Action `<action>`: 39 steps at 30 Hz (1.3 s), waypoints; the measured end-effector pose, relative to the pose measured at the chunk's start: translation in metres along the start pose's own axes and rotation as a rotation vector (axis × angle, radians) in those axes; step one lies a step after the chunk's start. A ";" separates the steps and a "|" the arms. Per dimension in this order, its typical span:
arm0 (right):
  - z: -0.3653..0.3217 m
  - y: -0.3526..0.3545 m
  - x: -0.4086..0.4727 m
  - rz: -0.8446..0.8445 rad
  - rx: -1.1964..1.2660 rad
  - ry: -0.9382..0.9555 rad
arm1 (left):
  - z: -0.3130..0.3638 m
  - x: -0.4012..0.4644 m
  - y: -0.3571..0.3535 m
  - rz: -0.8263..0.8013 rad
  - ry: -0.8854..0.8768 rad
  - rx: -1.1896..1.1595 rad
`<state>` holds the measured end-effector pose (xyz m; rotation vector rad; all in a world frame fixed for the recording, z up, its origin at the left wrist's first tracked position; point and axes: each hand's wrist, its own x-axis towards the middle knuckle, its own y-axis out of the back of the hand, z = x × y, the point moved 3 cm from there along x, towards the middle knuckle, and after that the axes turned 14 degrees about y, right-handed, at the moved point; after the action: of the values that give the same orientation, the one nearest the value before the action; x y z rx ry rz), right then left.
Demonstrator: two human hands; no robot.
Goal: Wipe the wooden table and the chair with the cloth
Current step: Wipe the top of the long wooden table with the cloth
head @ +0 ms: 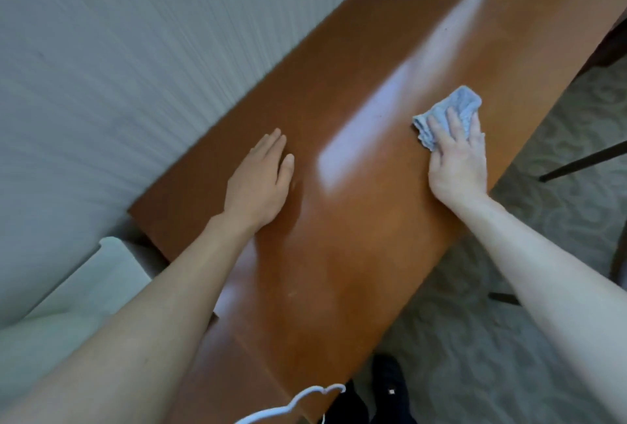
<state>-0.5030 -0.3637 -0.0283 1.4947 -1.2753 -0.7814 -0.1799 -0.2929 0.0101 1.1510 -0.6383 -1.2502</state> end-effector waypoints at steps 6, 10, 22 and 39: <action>-0.043 -0.002 -0.041 -0.052 0.023 0.032 | 0.003 -0.043 -0.026 -0.099 0.040 0.026; -0.095 -0.011 -0.072 -0.130 -0.010 0.179 | 0.001 -0.041 -0.031 -0.129 0.063 -0.017; -0.219 -0.038 -0.162 -0.231 0.031 0.712 | 0.009 -0.041 -0.038 -0.105 0.034 0.017; -0.009 0.027 -0.075 -0.132 -0.094 0.184 | 0.119 -0.020 -0.072 -0.092 -0.230 0.106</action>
<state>-0.5217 -0.2878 -0.0095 1.5473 -0.9987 -0.7594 -0.3180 -0.3053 -0.0107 1.1427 -0.8389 -1.4550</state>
